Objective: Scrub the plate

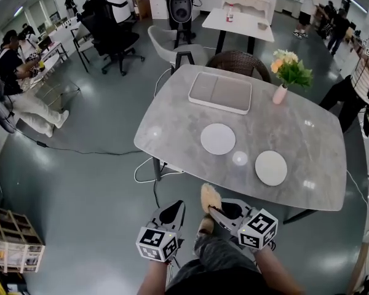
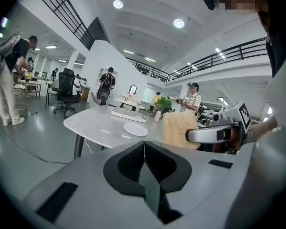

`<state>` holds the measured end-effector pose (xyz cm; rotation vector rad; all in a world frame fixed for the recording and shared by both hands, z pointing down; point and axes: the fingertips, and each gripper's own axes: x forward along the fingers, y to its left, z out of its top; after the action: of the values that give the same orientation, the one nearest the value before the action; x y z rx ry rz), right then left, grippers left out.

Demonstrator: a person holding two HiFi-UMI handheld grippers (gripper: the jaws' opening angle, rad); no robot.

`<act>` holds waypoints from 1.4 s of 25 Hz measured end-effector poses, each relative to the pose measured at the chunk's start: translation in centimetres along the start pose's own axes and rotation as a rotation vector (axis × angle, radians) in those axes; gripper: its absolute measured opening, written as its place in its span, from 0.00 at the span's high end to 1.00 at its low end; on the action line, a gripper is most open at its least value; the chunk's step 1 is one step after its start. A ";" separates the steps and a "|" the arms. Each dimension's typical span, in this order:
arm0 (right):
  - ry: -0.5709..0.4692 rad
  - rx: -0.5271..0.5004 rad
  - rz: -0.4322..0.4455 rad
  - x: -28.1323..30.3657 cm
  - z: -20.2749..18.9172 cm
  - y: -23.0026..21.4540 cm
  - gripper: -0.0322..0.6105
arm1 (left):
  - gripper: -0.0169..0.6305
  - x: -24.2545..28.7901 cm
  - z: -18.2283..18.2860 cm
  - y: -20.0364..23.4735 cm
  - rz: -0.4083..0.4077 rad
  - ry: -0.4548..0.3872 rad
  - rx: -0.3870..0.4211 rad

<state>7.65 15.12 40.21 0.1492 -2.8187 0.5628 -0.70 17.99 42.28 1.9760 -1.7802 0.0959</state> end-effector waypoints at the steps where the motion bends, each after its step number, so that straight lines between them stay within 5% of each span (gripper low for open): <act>1: 0.001 0.000 0.000 0.3 0.4 -0.7 0.84 | 0.95 0.7 0.4 0.3 -0.002 0.004 0.000; 14: -0.008 0.006 -0.025 3.3 4.4 -9.1 0.84 | 0.95 10.0 5.5 2.8 -0.051 0.019 0.040; 25: -0.030 0.072 -0.087 3.5 4.9 -12.4 0.84 | 0.95 13.2 6.4 3.4 -0.109 0.085 0.086; 35: -0.028 0.125 -0.205 4.4 5.9 -16.8 0.84 | 0.95 19.7 8.2 4.2 -0.264 0.154 0.106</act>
<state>4.55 -2.88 42.25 0.4682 -2.7501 0.6925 -3.77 -3.53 43.32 2.1957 -1.4329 0.2525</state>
